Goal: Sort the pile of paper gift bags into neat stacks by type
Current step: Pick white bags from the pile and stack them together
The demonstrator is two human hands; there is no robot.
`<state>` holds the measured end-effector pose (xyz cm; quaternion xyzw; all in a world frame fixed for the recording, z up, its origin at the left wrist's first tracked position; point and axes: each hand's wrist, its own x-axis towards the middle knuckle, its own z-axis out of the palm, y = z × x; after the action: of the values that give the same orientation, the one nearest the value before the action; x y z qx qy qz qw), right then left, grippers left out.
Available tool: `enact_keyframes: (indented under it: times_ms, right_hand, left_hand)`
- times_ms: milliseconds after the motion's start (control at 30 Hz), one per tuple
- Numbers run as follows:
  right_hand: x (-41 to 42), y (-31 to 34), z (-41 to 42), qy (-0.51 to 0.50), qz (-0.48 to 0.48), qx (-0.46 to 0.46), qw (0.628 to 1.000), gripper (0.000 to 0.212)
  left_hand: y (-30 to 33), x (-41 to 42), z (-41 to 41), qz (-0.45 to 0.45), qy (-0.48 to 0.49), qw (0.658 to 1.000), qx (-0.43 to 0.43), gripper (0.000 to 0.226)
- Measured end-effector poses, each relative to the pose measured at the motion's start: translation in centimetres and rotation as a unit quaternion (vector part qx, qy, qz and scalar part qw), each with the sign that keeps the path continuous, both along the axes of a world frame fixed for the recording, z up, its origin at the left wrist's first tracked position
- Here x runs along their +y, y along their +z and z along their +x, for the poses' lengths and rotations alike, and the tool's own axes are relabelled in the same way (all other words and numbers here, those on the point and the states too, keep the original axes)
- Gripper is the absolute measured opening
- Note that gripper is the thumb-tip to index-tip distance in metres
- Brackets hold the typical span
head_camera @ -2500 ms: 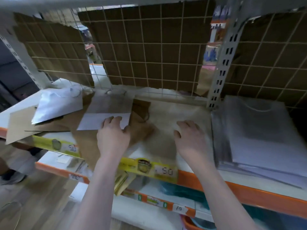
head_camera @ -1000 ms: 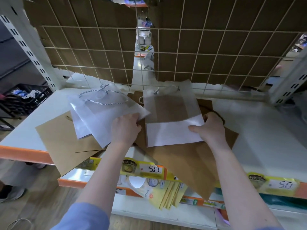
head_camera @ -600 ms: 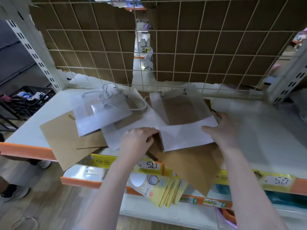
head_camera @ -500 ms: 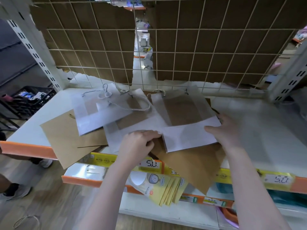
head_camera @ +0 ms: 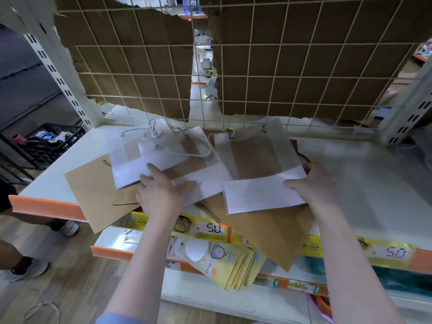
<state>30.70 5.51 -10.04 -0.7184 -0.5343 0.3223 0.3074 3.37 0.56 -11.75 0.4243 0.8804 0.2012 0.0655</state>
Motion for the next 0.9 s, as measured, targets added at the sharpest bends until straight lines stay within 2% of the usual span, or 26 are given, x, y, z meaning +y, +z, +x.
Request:
enact_keyframes:
  times_ms: [67,133,200,300,500,700,900]
  right_hand:
    - [0.1,0.0,0.0,-0.001,-0.004,-0.005,1.000,0.055]
    - [0.1,-0.1,0.0,-0.004,-0.006,-0.004,1.000,0.057]
    - [0.0,-0.2,0.0,-0.009,-0.005,-0.003,1.000,0.057]
    - [-0.2,-0.3,-0.1,-0.013,0.000,-0.004,1.000,0.052]
    - [-0.8,-0.2,0.1,-0.041,0.016,0.001,0.999,0.045]
    - [-1.7,-0.9,-0.2,-0.064,0.026,-0.016,0.997,0.054]
    - [-2.3,-0.8,-0.3,-0.086,0.029,-0.028,0.995,0.047]
  left_hand:
    - [0.8,0.2,-0.1,0.016,0.026,0.999,-0.044,0.120]
    - [1.3,0.4,-0.6,0.060,0.068,0.988,-0.128,0.115]
    - [1.4,0.6,-1.4,0.120,0.089,0.969,-0.196,0.098]
    - [1.4,0.4,-1.9,0.159,0.069,0.955,-0.240,0.057]
    - [2.0,-0.5,-1.3,0.247,0.009,0.924,-0.291,0.014]
    - [2.9,-1.4,-1.5,0.296,-0.021,0.900,-0.319,0.010]
    - [4.2,-3.0,-2.6,0.310,-0.072,0.896,-0.311,0.010]
